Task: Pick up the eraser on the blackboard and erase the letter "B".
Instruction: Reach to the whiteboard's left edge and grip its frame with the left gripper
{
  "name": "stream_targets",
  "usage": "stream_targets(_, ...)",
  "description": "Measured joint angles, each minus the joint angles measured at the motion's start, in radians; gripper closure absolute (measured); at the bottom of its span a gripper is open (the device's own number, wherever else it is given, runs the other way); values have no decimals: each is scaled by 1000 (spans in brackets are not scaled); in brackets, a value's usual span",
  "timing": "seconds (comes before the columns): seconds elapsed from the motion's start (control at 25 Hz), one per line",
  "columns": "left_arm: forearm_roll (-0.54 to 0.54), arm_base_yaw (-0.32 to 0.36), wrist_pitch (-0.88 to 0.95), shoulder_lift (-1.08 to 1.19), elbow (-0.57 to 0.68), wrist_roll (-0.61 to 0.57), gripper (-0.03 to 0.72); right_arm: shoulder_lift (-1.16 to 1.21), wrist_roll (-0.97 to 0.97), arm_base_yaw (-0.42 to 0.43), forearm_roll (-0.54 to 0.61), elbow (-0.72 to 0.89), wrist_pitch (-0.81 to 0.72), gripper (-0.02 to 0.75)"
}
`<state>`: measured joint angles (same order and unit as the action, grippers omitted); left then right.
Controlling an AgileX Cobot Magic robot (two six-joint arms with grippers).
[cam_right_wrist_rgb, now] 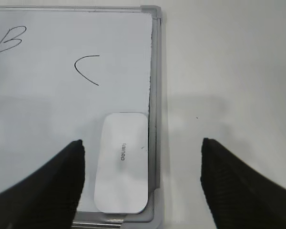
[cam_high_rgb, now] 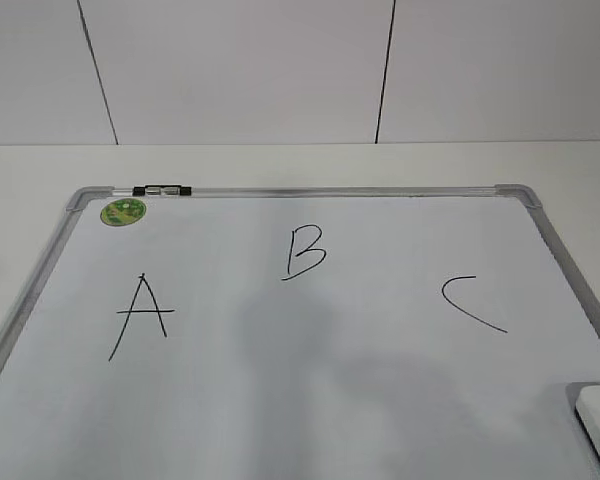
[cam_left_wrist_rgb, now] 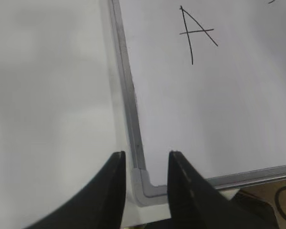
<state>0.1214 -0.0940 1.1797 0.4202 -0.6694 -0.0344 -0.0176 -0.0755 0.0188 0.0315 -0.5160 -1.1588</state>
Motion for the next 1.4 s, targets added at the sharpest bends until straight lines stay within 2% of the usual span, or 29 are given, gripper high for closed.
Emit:
stream_targets(0.24,47,0,22,207,-106,8,454,111,41,0,-3,-82,-31,154)
stream_targets(0.6,51,0,6,566,-216,10,452,375,105,0,-2,-160,-104,154)
stream_targets(1.12,-46,0,-117,1045,-435,10,451,554,169,0,44,-209,-104,154)
stream_targets(1.4,-52,0,-197,1211,-446,10,451,574,173,0,54,-209,-104,154)
